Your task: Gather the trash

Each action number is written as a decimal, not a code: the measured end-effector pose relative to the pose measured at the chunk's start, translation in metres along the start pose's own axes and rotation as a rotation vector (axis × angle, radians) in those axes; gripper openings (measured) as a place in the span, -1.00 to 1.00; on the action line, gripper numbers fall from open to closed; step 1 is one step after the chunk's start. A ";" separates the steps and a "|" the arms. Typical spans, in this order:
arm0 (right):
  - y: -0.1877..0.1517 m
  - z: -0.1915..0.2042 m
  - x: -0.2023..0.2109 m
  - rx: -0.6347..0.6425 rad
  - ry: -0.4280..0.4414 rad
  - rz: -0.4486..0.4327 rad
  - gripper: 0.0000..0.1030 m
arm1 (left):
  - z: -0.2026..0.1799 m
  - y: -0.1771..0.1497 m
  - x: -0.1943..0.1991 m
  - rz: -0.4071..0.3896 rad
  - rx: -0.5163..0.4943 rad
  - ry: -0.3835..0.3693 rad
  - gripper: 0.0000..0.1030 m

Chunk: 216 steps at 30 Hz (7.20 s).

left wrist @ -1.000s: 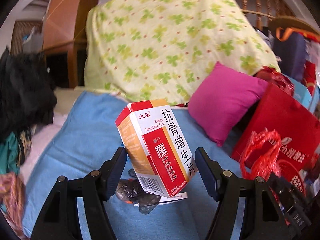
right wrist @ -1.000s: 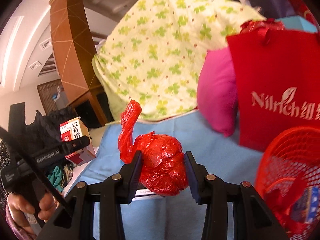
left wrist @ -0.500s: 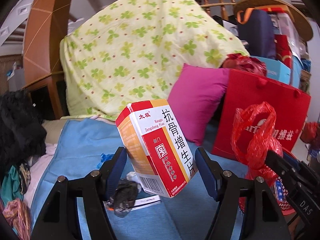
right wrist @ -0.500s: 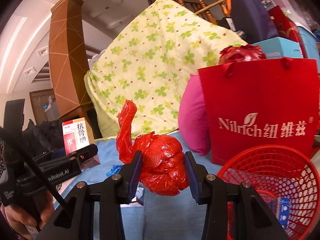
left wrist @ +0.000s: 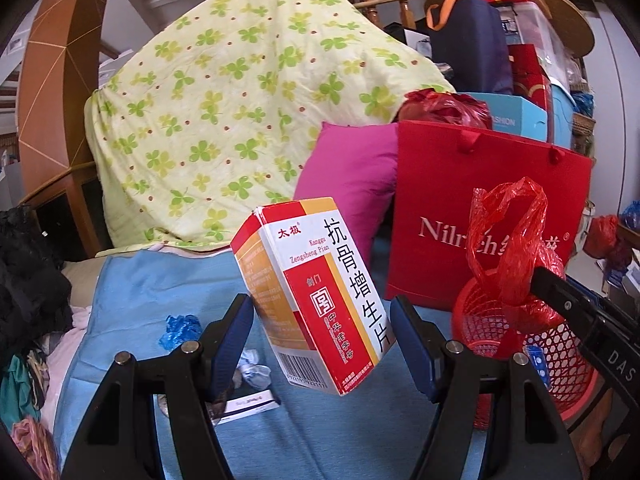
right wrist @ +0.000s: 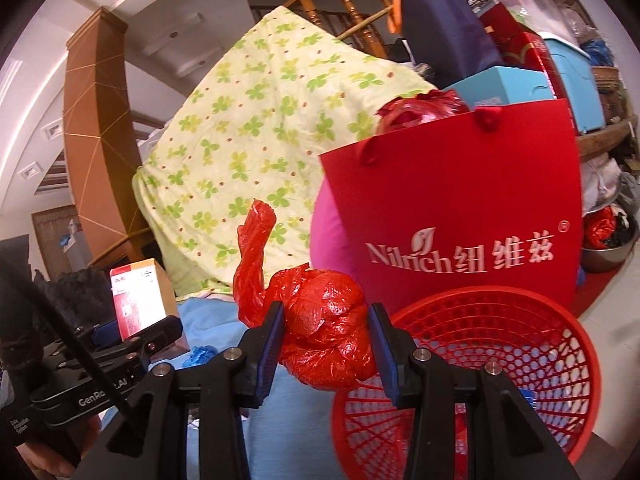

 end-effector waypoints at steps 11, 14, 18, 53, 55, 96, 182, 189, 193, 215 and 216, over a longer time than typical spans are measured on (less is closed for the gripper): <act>-0.004 -0.039 0.005 -0.070 -0.065 0.011 -0.12 | -0.025 -0.007 -0.009 0.024 -0.021 -0.037 0.40; -0.005 -0.048 0.007 -0.090 -0.077 0.010 -0.12 | -0.030 -0.009 -0.012 0.032 -0.025 -0.045 0.40; -0.006 -0.058 0.009 -0.101 -0.096 0.013 -0.12 | -0.037 -0.011 -0.016 0.042 -0.027 -0.058 0.40; -0.025 -0.155 0.015 -0.321 -0.201 0.051 0.23 | -0.140 -0.062 -0.056 0.264 -0.037 -0.453 0.46; -0.023 -0.152 0.015 -0.320 -0.198 0.044 0.23 | -0.137 -0.061 -0.055 0.260 -0.039 -0.449 0.46; -0.147 0.110 -0.217 0.113 0.116 0.529 0.25 | 0.340 -0.168 -0.114 0.355 0.333 0.447 0.47; -0.185 0.111 -0.251 0.378 0.106 0.569 1.00 | 0.364 -0.183 -0.120 0.325 0.403 0.459 1.00; -0.185 0.111 -0.251 0.378 0.106 0.569 1.00 | 0.364 -0.183 -0.120 0.326 0.404 0.459 1.00; -0.185 0.111 -0.251 0.377 0.107 0.568 1.00 | 0.363 -0.183 -0.120 0.326 0.403 0.459 1.00; -0.185 0.116 -0.248 0.333 0.026 0.613 1.00 | 0.364 -0.183 -0.118 0.344 0.435 0.470 1.00; -0.185 0.118 -0.248 0.337 0.015 0.610 1.00 | 0.363 -0.183 -0.117 0.357 0.432 0.466 1.00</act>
Point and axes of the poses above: each gripper's, at about its wrist camera, not at the fingertips, and x roughly against the way its jaws point, z to its left, y to its top, the point moved 6 cm from there along -x, roughly the way its jaws point, and after that the axes turned 12 degrees about x, right-handed, at the moved point
